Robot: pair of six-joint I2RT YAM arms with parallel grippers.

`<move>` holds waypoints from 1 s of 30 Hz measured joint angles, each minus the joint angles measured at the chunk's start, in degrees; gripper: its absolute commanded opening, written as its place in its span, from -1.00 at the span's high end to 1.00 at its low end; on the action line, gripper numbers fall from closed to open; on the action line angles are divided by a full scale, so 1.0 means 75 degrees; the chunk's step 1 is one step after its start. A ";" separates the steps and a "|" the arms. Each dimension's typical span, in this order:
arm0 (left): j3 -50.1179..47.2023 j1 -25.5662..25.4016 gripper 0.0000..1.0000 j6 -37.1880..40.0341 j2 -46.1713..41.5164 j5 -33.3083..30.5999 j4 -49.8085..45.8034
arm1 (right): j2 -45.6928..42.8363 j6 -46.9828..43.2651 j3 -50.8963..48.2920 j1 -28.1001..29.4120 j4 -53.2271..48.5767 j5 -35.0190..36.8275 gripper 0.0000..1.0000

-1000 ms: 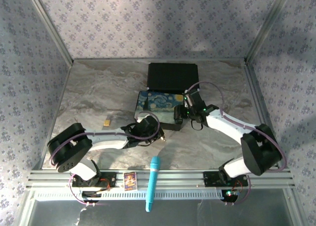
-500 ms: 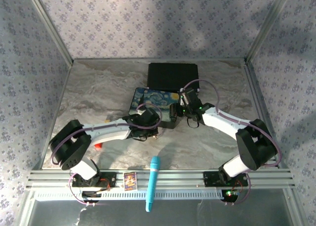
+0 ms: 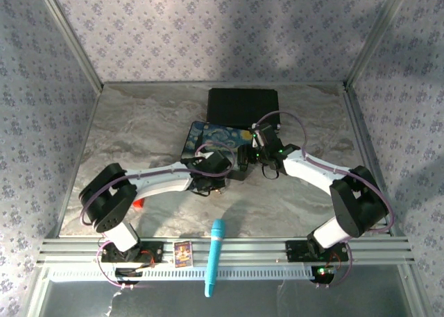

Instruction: Unlock the padlock with the key

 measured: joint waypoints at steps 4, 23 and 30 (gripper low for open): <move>0.0096 -0.0079 0.84 -0.0079 0.0157 -0.0157 -0.0055 | 0.0015 0.0003 -0.0009 0.0000 0.0050 -0.0044 -0.08; 0.0583 0.0163 1.00 0.0717 0.0239 -0.0236 -0.1084 | -0.0003 0.0038 -0.0210 -0.0073 0.0460 -0.0268 -0.03; 0.0641 0.0533 1.00 0.1311 0.0181 -0.0306 -0.1408 | 0.0079 0.0038 -0.0216 -0.0073 0.0624 -0.0440 -0.03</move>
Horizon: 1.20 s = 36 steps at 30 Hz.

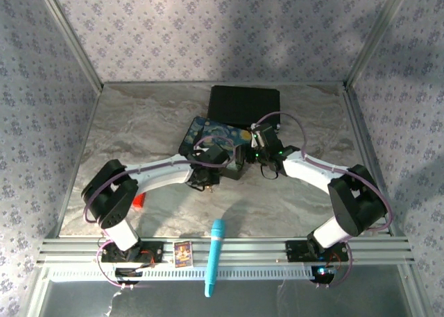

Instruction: Unlock the padlock with the key

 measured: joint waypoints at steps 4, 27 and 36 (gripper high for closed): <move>0.0009 0.0076 0.92 0.0201 -0.0047 0.0006 -0.0125 | 0.0017 0.0003 0.0000 0.0000 0.0012 -0.0087 -0.02; -0.1148 -0.0501 0.78 -0.0941 -0.0315 -0.0924 0.1903 | 0.0058 0.0096 -0.0038 0.0000 0.0152 -0.0143 -0.02; -0.1026 -0.0455 1.00 -0.0944 -0.0385 -0.0848 0.1562 | 0.0064 0.0114 -0.0052 0.0000 0.0204 -0.0146 -0.01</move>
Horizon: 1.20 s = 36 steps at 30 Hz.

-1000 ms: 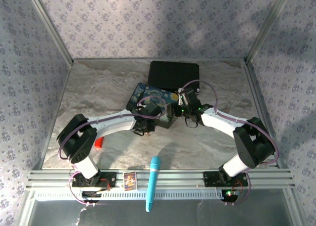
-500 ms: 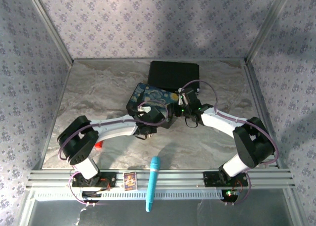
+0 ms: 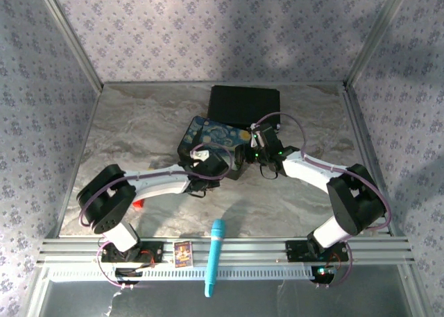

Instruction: Unlock the padlock with the key

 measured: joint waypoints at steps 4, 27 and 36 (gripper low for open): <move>0.0020 0.0210 1.00 0.0251 -0.0181 0.0318 -0.0315 | 0.0020 -0.0003 0.0003 0.0000 0.0029 -0.0012 0.00; 0.0548 0.0688 0.91 0.1536 0.0050 -0.0361 -0.1891 | 0.0227 0.0175 0.0050 0.0093 0.0224 -0.0746 0.01; 0.0924 0.0163 0.67 0.0988 0.0775 -0.1425 -0.2296 | 0.0251 0.0259 0.0052 0.0079 0.0233 -0.0796 0.01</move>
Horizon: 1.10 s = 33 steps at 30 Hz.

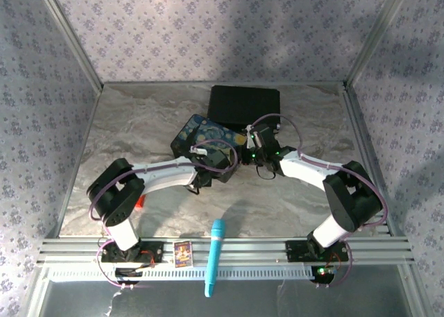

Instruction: Unlock the padlock with the key

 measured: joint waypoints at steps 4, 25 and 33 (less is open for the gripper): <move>-0.0207 -0.0047 0.64 -0.0111 0.0006 -0.0079 0.0239 | 0.0000 0.0000 0.0000 0.0000 0.0000 0.0000 0.01; -0.1259 -0.0096 0.41 -0.0254 -0.0189 0.0472 0.2209 | -0.0035 0.0000 -0.0280 -0.0079 0.0527 -0.0003 0.01; -0.1172 -0.0102 0.90 -0.0268 -0.0213 0.0466 0.2095 | -0.0111 0.0000 -0.0358 -0.0160 0.0565 0.0003 0.02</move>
